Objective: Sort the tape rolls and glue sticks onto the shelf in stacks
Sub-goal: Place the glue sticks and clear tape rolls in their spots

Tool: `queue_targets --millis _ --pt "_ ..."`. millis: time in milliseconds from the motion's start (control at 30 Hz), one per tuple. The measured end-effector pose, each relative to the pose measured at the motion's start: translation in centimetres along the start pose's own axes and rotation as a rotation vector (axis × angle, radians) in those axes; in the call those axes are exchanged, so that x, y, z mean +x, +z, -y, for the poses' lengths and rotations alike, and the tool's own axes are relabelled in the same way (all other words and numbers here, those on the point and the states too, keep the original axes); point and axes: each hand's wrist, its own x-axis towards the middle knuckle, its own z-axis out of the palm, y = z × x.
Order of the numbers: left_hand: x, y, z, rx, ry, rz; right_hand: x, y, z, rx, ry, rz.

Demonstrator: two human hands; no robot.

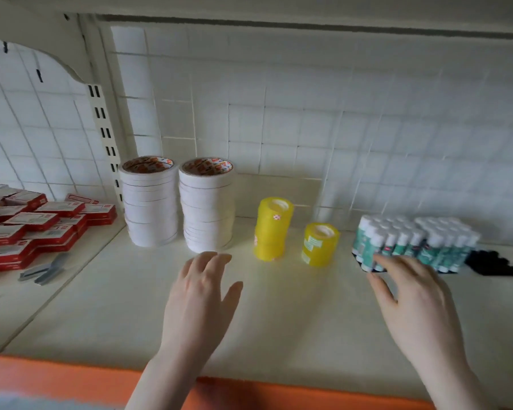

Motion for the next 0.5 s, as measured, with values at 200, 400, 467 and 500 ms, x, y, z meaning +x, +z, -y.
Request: queue_targets --millis 200,400,467,500 --pt "-2.2 4.5 -10.9 -0.061 0.099 0.059 -4.6 -5.9 -10.6 -0.116 0.133 -0.057" --pt "-6.3 10.7 -25.9 -0.144 0.189 0.131 -9.1 -13.4 -23.8 -0.245 0.227 -0.139" --pt "-7.5 12.6 -31.3 -0.174 0.224 0.152 -10.1 -15.8 -28.5 -0.285 0.256 -0.134" --pt "-8.1 13.6 -33.8 -0.186 0.246 0.165 -10.6 -16.9 -30.7 -0.294 0.273 -0.127"
